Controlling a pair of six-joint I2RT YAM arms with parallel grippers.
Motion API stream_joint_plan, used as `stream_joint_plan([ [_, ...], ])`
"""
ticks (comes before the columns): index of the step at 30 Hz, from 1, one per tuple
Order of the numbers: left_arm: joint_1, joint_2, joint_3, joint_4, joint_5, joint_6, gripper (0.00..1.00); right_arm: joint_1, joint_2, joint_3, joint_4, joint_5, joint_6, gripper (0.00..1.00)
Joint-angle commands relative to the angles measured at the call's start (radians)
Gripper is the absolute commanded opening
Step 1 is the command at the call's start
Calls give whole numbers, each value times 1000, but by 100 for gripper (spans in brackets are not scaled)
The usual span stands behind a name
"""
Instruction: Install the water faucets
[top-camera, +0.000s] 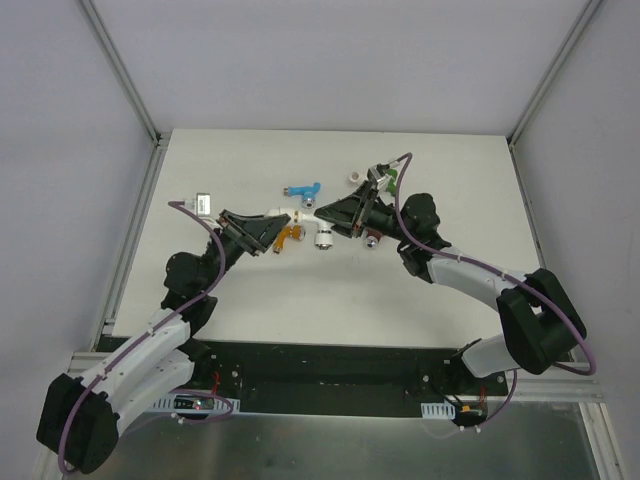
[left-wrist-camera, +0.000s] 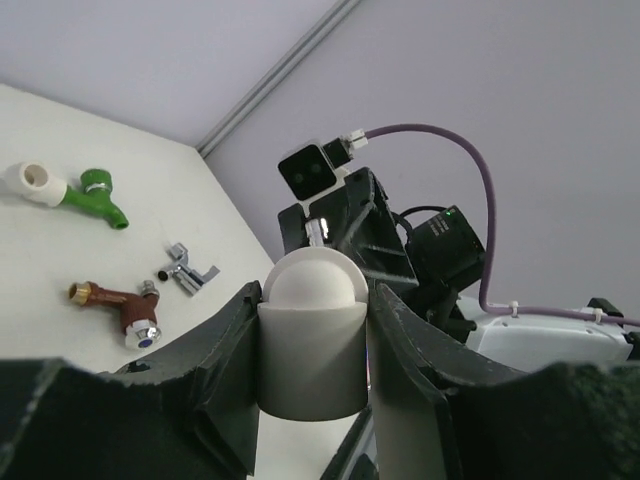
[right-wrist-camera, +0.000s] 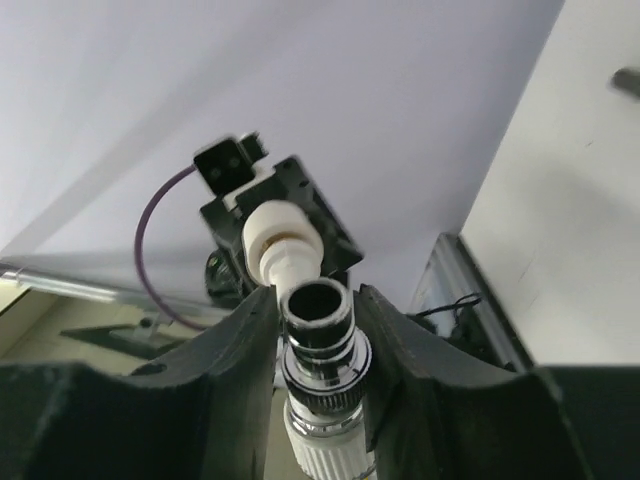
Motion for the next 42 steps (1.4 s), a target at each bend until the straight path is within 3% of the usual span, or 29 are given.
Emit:
stream_joint_plan([
  [1, -1, -151, 58, -220, -104, -30, 0, -67, -50, -10, -61, 220, -165, 50],
  [7, -1, -248, 150, -632, -297, -129, 0, -75, -205, -33, -262, 374, -646, 61],
  [13, -3, -240, 250, -920, -393, -227, 0, -75, -307, -53, -394, 312, -1031, 62],
  [15, -3, -223, 275, -953, -382, -247, 0, -72, -322, -56, -432, 297, -1087, 94],
  [16, -1, -214, 287, -965, -373, -254, 0, -67, -327, -59, -443, 288, -1116, 98],
  [21, -3, -180, 321, -1002, -340, -300, 0, 28, -368, -156, -301, 300, -1346, 99],
  [27, -1, -161, 341, -1013, -305, -330, 0, 172, -386, -98, -475, 406, -1525, 99],
  [30, -1, -141, 362, -1022, -279, -339, 0, 227, -377, -110, -476, 455, -1624, 99],
  [36, -1, -93, 397, -1028, -187, -371, 0, 361, -340, -187, -280, 582, -1825, 99],
  [42, -3, -56, 436, -1028, -103, -366, 0, 407, -290, -185, -138, 673, -1929, 99],
])
